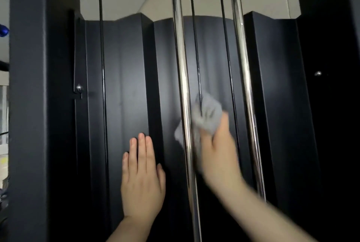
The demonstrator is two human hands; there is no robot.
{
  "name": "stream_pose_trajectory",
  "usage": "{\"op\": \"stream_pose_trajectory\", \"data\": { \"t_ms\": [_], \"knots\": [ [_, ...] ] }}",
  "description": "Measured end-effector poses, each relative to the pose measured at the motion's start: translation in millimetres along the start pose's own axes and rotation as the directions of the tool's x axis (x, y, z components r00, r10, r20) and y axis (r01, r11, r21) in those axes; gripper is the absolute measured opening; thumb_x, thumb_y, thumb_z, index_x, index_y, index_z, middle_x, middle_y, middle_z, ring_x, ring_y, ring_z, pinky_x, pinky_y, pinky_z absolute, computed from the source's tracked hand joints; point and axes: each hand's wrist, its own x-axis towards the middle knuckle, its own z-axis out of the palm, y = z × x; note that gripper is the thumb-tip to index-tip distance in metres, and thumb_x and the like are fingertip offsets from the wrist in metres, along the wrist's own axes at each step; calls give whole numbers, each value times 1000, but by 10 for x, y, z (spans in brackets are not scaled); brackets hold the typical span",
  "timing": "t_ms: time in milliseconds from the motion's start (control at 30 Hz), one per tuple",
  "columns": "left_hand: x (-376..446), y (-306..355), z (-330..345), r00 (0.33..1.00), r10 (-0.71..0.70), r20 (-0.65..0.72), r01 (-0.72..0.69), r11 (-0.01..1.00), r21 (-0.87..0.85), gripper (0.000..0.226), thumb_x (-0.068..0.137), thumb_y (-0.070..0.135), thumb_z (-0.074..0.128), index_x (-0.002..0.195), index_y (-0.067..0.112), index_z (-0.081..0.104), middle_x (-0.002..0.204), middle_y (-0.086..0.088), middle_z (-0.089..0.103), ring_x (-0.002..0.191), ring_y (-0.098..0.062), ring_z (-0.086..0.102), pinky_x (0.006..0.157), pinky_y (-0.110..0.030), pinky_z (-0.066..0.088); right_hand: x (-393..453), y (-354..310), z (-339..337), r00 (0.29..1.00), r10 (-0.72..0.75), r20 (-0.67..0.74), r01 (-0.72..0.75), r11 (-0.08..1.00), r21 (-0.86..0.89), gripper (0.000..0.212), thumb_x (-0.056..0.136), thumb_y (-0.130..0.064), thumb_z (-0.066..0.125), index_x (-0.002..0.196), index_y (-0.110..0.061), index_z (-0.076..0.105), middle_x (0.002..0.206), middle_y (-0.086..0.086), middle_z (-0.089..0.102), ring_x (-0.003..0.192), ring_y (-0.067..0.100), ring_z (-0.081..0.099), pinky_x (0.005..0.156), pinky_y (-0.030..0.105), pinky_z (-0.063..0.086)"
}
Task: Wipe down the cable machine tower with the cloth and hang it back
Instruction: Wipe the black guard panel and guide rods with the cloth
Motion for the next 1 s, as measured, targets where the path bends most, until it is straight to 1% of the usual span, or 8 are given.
{"op": "stream_pose_trajectory", "data": {
  "t_ms": [67, 133, 233, 333, 500, 767, 833, 1000],
  "knots": [
    [7, 12, -18, 1000, -2, 15, 2, 1000, 3, 68, 91, 23, 39, 152, 0, 21, 159, -17, 22, 148, -31, 18, 121, -42, 10, -614, 233, 49, 997, 74, 32, -77, 988, 136, 32, 96, -32, 48, 128, -30, 49, 109, -8, 68, 100, 3, 64, 84, 26, 54],
    [1, 23, -34, 999, -6, 40, 5, 1000, 16, 69, 91, 22, 42, 153, 1, 20, 160, -17, 19, 149, -29, 14, 122, -41, 7, -762, 265, -37, 998, 37, 42, -41, 995, 92, 28, 95, -24, 53, 119, -38, 54, 104, -12, 69, 96, 0, 64, 78, 17, 51],
    [0, 17, -28, 999, -12, 48, 10, 999, 39, 70, 91, 23, 42, 153, 1, 20, 161, -16, 17, 150, -29, 11, 122, -40, 5, -188, -62, -171, 976, -163, -144, 169, 985, 27, 26, 95, -14, 55, 104, -39, 55, 85, -11, 66, 79, 0, 63, 69, 15, 47],
    [-2, 17, -24, 998, -10, 61, 7, 999, 54, 70, 92, 25, 40, 154, 2, 17, 161, -15, 15, 150, -28, 8, 122, -41, 4, 578, -616, -137, 881, -410, -235, 406, 911, -65, 30, 95, -10, 50, 120, -25, 53, 107, -7, 63, 99, 3, 59, 85, 23, 51],
    [1, 5, -6, 999, -10, 31, 9, 999, 33, 67, 90, 23, 37, 152, 1, 22, 160, -16, 22, 148, -30, 17, 121, -42, 9, 700, -613, 264, 871, -465, 160, 470, 691, -549, 56, 87, -4, 54, 141, -17, 42, 155, 7, 27, 145, 23, 20, 116, 31, 17],
    [-20, -27, 109, 997, -12, -78, 14, 1000, 28, 65, 85, 20, 40, 147, 2, 32, 154, -17, 35, 144, -30, 28, 118, -42, 17, 367, -531, 352, 933, -267, 241, 359, 723, -590, 80, 88, -64, 27, 153, -24, 2, 157, 6, -23, 145, 24, -18, 119, 40, 7],
    [-13, -9, 125, 994, -30, -101, 32, 999, 28, 66, 82, 20, 41, 146, 3, 35, 152, -16, 37, 144, -29, 28, 118, -40, 17, 762, -819, 367, 956, -216, 198, 291, 784, -548, 78, 89, -67, 24, 152, -28, 2, 157, 5, -23, 146, 22, -12, 118, 36, 4],
    [-15, -5, 74, 998, -8, -64, 10, 999, 34, 66, 86, 21, 40, 149, 3, 30, 157, -14, 31, 144, -30, 29, 117, -44, 23, 634, -636, 248, 946, -321, 42, 273, 723, -635, 50, 100, -40, 29, 148, -39, 16, 152, -4, 34, 113, 22, 58, 88, 38, 47]
  ]
}}
